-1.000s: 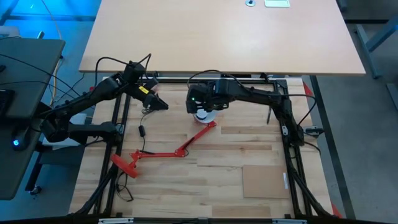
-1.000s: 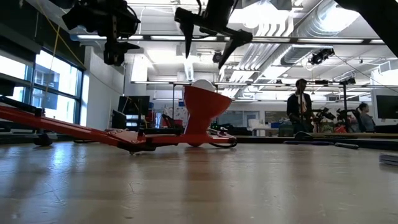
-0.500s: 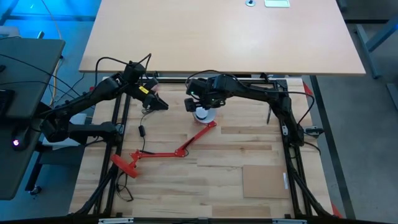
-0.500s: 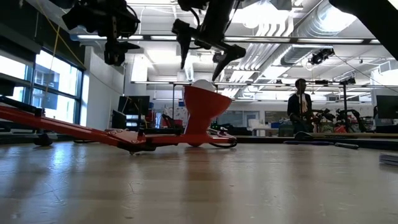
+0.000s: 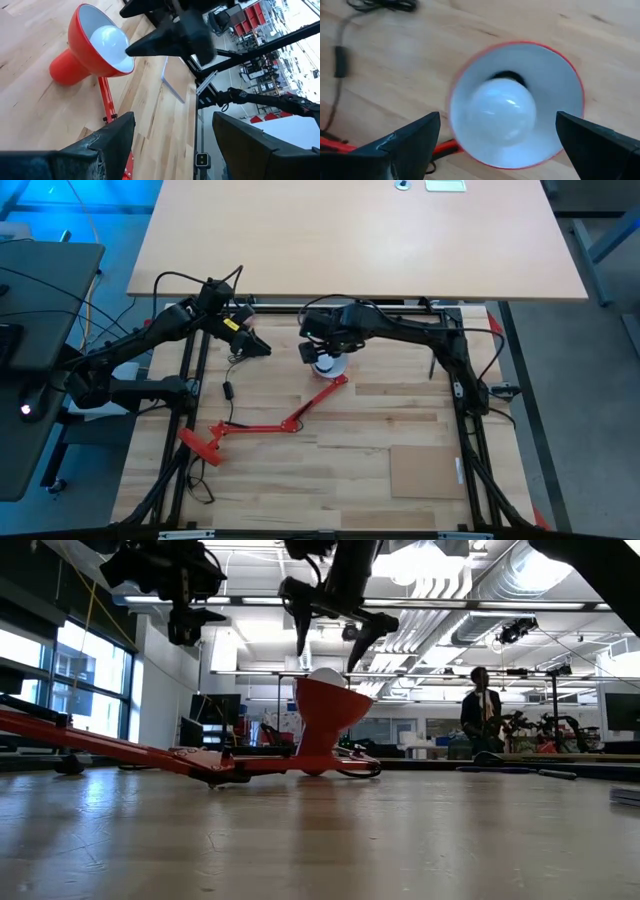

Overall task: Screw lightbulb
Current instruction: Remove the lightbulb from the desk lamp

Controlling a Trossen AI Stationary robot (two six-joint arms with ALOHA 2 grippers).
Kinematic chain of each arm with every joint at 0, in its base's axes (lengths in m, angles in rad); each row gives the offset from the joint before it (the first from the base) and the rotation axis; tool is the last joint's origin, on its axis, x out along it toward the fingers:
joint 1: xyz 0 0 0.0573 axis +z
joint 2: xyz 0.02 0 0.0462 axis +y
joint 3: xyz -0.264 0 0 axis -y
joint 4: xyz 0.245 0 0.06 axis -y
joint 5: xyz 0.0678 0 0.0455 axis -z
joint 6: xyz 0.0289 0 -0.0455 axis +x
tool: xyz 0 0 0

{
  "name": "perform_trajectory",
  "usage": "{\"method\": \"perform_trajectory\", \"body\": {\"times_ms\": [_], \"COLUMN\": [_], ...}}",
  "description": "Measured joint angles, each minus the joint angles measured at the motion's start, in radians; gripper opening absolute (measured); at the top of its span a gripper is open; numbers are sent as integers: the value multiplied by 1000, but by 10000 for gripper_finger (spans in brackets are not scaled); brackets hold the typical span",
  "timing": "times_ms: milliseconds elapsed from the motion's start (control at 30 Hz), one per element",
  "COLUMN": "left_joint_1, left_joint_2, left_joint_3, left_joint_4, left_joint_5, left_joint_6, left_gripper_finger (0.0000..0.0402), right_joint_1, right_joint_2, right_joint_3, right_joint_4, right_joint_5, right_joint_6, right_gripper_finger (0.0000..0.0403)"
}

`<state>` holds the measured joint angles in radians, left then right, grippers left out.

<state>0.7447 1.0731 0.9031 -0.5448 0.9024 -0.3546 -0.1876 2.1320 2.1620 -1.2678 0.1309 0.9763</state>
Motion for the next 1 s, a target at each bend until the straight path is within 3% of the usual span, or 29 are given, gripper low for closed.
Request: {"method": "perform_trajectory", "body": {"times_ms": [400, 600, 1000], "left_joint_1": [0, 0, 0], "left_joint_2": [0, 0, 0], "left_joint_3": [0, 0, 0], "left_joint_4": [21, 20, 20], "left_joint_5": [-21, -21, -25], "left_joint_6": [0, 0, 17], "left_gripper_finger": [261, 261, 261], "right_joint_1": [-3, -2, 2], "right_joint_2": [73, 93, 88], "right_joint_3": [2, -2, 0], "right_joint_4": [-17, -41, -68], "right_joint_5": [-35, 6, -14], "right_joint_6": [44, 100, 100], "right_gripper_finger": [387, 383, 270]}}
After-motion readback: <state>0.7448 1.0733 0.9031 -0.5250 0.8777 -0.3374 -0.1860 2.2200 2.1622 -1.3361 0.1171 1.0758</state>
